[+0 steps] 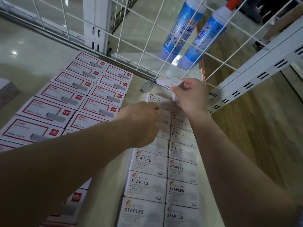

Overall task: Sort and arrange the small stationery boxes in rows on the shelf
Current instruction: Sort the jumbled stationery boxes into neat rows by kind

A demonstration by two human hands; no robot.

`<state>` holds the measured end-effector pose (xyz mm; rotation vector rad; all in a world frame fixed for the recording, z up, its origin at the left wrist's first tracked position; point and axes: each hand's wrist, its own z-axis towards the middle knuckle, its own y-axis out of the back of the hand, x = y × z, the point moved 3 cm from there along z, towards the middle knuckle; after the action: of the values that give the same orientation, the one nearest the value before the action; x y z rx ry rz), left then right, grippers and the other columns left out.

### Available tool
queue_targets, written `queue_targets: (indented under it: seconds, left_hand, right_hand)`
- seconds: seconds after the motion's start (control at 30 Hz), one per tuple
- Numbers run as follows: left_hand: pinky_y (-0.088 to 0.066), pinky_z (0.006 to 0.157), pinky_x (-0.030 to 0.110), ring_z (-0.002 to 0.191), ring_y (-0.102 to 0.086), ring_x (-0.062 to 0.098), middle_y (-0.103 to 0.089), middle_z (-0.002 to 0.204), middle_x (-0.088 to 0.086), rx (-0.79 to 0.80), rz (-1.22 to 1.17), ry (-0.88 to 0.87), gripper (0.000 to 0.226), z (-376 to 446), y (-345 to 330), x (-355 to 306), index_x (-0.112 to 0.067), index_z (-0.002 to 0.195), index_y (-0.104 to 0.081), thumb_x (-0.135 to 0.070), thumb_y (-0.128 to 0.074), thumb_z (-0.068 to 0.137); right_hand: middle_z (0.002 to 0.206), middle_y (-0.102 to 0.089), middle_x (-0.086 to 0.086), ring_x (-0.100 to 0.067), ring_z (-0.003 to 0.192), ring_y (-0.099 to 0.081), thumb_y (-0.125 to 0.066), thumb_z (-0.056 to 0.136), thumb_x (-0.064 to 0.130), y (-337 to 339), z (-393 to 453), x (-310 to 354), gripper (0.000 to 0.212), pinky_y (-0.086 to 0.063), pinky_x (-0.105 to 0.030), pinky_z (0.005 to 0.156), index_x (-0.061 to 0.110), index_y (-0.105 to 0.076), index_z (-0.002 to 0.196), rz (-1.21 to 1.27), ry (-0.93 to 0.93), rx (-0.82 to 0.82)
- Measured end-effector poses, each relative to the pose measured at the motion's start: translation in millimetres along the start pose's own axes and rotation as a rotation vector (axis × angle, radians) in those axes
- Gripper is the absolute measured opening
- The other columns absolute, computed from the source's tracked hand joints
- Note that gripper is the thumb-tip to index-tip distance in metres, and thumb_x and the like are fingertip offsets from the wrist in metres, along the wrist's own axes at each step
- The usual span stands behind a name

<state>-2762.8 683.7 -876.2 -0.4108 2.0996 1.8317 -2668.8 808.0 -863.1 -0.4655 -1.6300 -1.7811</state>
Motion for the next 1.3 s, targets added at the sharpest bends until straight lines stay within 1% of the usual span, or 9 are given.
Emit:
queue_targets:
  seconds: [0.13,0.23,0.43,0.67,0.77,0.83,0.97,1.13,1.3]
  left_hand:
    - [-0.031,0.109,0.036,0.135,-0.031,0.014,-0.028,0.15,-0.007,0.013,-0.076,0.002,0.046,-11.6,1.4,-2.8,-0.023,0.142,-0.033,-0.03,-0.039,0.097]
    - [-0.035,0.105,0.035,0.127,-0.039,0.013,-0.041,0.141,-0.005,-0.054,-0.121,0.015,0.04,-23.6,3.1,-1.7,-0.023,0.136,-0.042,-0.026,-0.04,0.097]
    - [-0.042,0.097,0.034,0.116,-0.048,0.016,-0.052,0.129,-0.003,-0.135,-0.237,0.174,0.031,-44.6,17.1,9.9,-0.024,0.125,-0.052,-0.027,-0.044,0.096]
    - [-0.045,0.075,0.021,0.101,-0.056,0.018,-0.058,0.123,0.004,-0.194,-0.425,0.281,0.033,-61.4,35.6,31.3,-0.018,0.128,-0.053,-0.02,-0.043,0.097]
    - [-0.042,0.049,0.013,0.073,-0.05,0.01,-0.058,0.113,-0.001,-0.143,-0.452,0.265,0.036,-66.1,37.9,30.4,-0.022,0.134,-0.046,-0.023,-0.041,0.099]
    - [-0.037,0.045,0.012,0.062,-0.045,0.006,-0.056,0.1,-0.004,-0.117,-0.433,0.251,0.035,-68.9,38.8,29.2,-0.023,0.133,-0.048,-0.025,-0.04,0.099]
    - [-0.036,0.041,0.012,0.055,-0.046,0.007,-0.062,0.087,-0.003,-0.092,-0.484,0.243,0.025,-74.3,42.0,30.5,-0.019,0.115,-0.063,-0.02,-0.045,0.097]
    - [-0.039,0.041,0.007,0.056,-0.049,0.008,-0.06,0.078,-0.009,-0.154,-0.645,0.275,0.018,-82.2,44.8,35.1,-0.017,0.106,-0.067,-0.019,-0.056,0.092]
    - [-0.042,0.047,0.003,0.063,-0.053,0.003,-0.058,0.078,-0.013,-0.176,-0.752,0.285,0.026,-89.3,43.4,36.9,-0.013,0.115,-0.061,-0.013,-0.06,0.089]
  right_hand:
    - [0.092,-0.056,0.01,-0.006,0.09,-0.054,-0.071,0.081,0.022,9.8,-18.2,-5.1,0.032,-0.043,-0.022,0.082,0.015,-0.06,0.111,0.082,-0.059,-0.009]
    - [0.104,-0.058,0.004,-0.012,0.1,-0.055,-0.071,0.081,0.025,15.2,-37.8,-10.1,0.033,-0.046,-0.032,0.091,0.017,-0.06,0.11,0.104,-0.079,-0.015]
    - [0.099,-0.054,0.008,-0.014,0.097,-0.052,-0.068,0.083,0.024,27.4,-73.7,-7.3,0.034,-0.045,-0.029,0.082,0.021,-0.058,0.115,0.073,0.004,0.071]
    - [0.103,-0.057,0.008,0.0,0.085,-0.049,-0.072,0.078,0.011,38.8,-109.6,6.4,0.039,-0.042,-0.007,0.066,0.026,-0.06,0.111,0.133,0.126,0.194]
    - [0.098,-0.057,0.018,0.002,0.083,-0.051,-0.074,0.076,0.01,41.1,-123.0,20.1,0.046,-0.042,-0.01,0.067,0.045,-0.055,0.097,0.145,0.188,0.271]
    - [0.098,-0.056,0.023,0.005,0.084,-0.05,-0.074,0.075,0.011,42.4,-130.5,27.8,0.052,-0.043,-0.011,0.068,0.05,-0.05,0.098,0.139,0.232,0.302]
    - [0.1,-0.058,0.019,0.005,0.084,-0.049,-0.074,0.074,0.009,44.0,-139.3,35.3,0.052,-0.043,-0.013,0.069,0.048,-0.051,0.1,0.156,0.252,0.322]
    - [0.095,-0.061,0.016,-0.001,0.08,-0.053,-0.074,0.075,0.006,40.2,-149.4,35.7,0.048,-0.046,-0.018,0.07,0.044,-0.054,0.096,0.193,0.186,0.307]
    - [0.09,-0.065,0.014,-0.003,0.073,-0.055,-0.073,0.075,0.002,32.6,-154.4,31.1,0.038,-0.046,-0.016,0.065,0.029,-0.059,0.099,0.244,0.122,0.313]
